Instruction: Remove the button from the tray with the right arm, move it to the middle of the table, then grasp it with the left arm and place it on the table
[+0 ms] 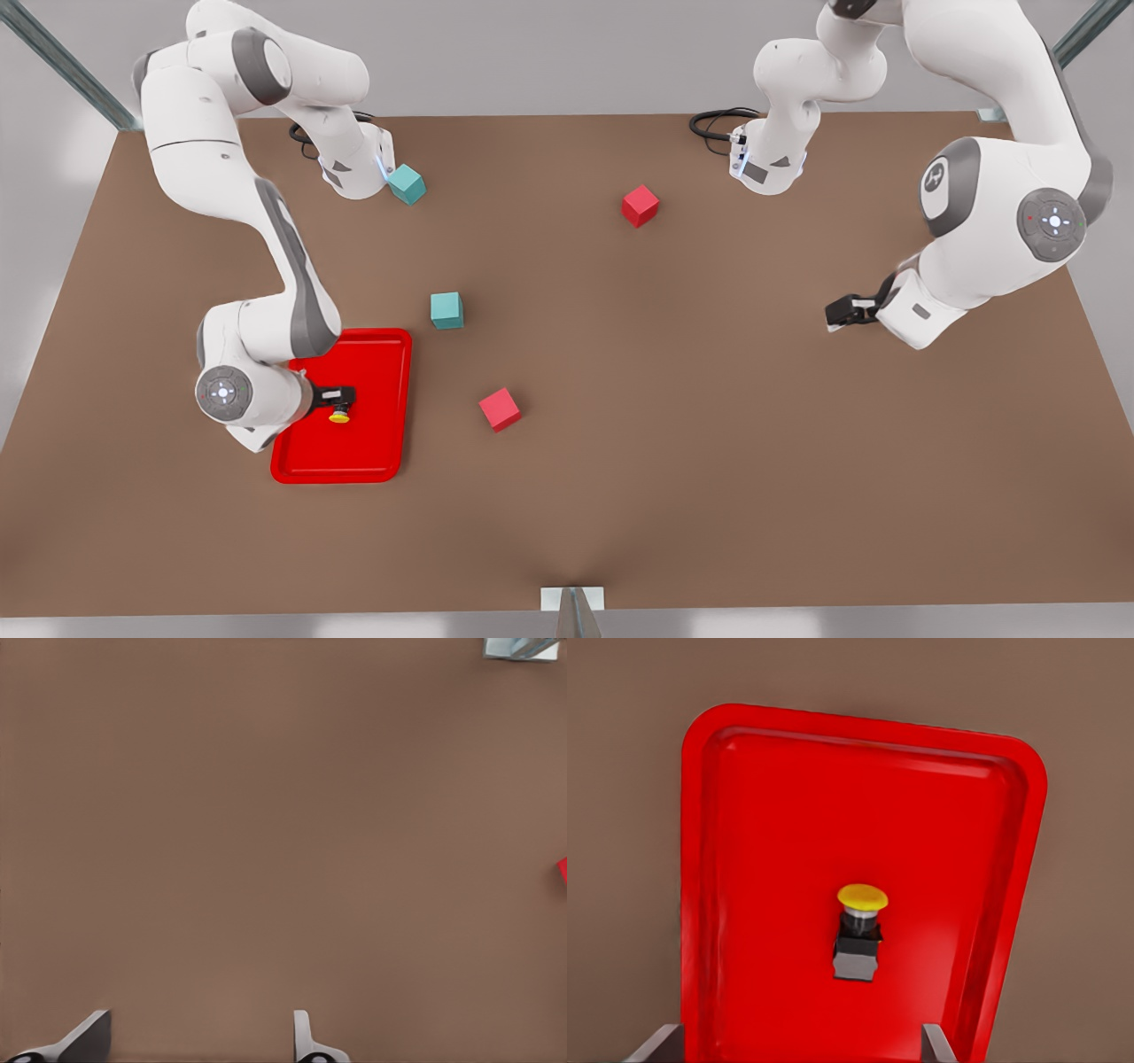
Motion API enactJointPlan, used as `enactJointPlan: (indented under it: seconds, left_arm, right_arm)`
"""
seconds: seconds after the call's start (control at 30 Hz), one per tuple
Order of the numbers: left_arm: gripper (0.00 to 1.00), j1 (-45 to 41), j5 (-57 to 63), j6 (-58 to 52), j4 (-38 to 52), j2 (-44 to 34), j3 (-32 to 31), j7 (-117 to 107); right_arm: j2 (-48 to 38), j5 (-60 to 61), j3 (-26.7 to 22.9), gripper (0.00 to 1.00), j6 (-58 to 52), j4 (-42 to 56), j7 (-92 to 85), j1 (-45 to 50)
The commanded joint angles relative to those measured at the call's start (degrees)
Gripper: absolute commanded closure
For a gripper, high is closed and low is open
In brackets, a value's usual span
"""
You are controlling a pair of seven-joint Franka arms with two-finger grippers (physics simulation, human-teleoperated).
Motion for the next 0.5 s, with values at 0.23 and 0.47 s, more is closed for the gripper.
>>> enactJointPlan:
  seconds: [0.23, 0.47]
  left_arm:
    - [0.0, 1.75, 0.21, -2.29, 0.11, 0.13, -0.13, -0.83]
    - [0.0, 1.49, 0.21, -2.37, 0.02, 0.13, -0.22, -1.01]
  right_arm:
    - [-3.71, -2.5, 6.35, 0.0, 25.28, -19.02, -5.2, -10.31]
    - [-1.7, -8.22, 15.93, 0.0, 31.18, -19.99, -4.5, -17.6]
